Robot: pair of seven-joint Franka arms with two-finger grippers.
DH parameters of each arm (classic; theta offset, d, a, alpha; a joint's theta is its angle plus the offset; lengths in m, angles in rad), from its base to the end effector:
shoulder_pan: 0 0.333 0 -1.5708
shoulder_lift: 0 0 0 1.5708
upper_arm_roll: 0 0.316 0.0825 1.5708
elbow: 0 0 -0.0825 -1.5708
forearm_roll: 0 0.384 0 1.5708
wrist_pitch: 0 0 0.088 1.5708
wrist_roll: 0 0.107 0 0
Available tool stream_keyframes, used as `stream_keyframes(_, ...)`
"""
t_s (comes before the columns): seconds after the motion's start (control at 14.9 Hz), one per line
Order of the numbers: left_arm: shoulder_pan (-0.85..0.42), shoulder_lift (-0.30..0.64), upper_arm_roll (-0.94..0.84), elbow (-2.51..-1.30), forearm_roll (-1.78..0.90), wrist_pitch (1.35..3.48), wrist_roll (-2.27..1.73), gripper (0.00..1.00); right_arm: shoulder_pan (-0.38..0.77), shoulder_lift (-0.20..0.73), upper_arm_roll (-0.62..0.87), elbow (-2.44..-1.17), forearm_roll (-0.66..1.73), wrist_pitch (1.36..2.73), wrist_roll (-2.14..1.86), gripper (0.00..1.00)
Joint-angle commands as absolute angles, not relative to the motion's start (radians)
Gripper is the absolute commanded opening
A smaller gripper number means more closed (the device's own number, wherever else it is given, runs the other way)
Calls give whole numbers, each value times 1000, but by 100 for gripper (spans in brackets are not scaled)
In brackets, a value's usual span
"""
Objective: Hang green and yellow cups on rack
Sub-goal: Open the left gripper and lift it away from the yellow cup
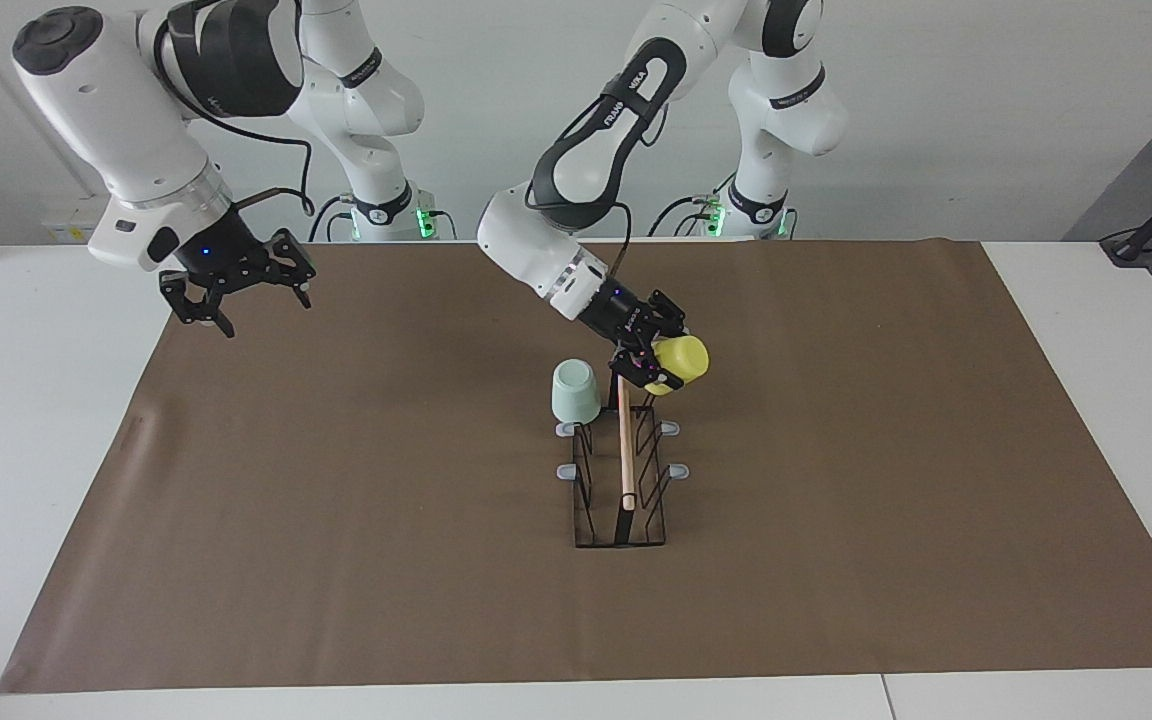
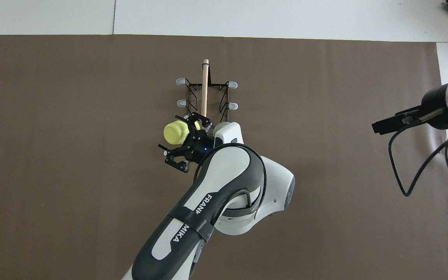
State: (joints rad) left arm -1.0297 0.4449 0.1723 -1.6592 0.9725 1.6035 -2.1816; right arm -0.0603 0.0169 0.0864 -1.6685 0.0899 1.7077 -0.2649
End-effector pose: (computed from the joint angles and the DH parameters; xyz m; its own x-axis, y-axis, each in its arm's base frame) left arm 0.4695 -0.4310 0.3715 0.2132 0.3869 0.8971 0.8416 -0.5391 0.0325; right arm 0.5687 0.0229 0.5810 0.9607 0.2740 0.0448 0.2769 -0.9574 -0.0818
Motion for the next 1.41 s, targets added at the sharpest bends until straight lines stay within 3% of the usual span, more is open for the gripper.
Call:
stream_keyframes(0.0, -1045, 436, 187, -1660, 951, 1608, -2195, 100, -58, 14, 87, -1664, 71, 1716, -134, 100)
stream_keyframes(0.54, -927, 440, 193, -1566, 945, 1614, -2155, 100, -17, 26, 71, -1623, 66, 1674, 6, 100)
stream_keyframes(0.87, -792, 305, 192, -1560, 819, 1703, -1985, 100, -12, 25, 57, -1611, 60, 1646, 2, 100)
stream_keyframes(1.34, -608, 256, 192, -1562, 681, 1837, -1726, 100, 57, 28, -21, -1601, 60, 1643, -2, 100)
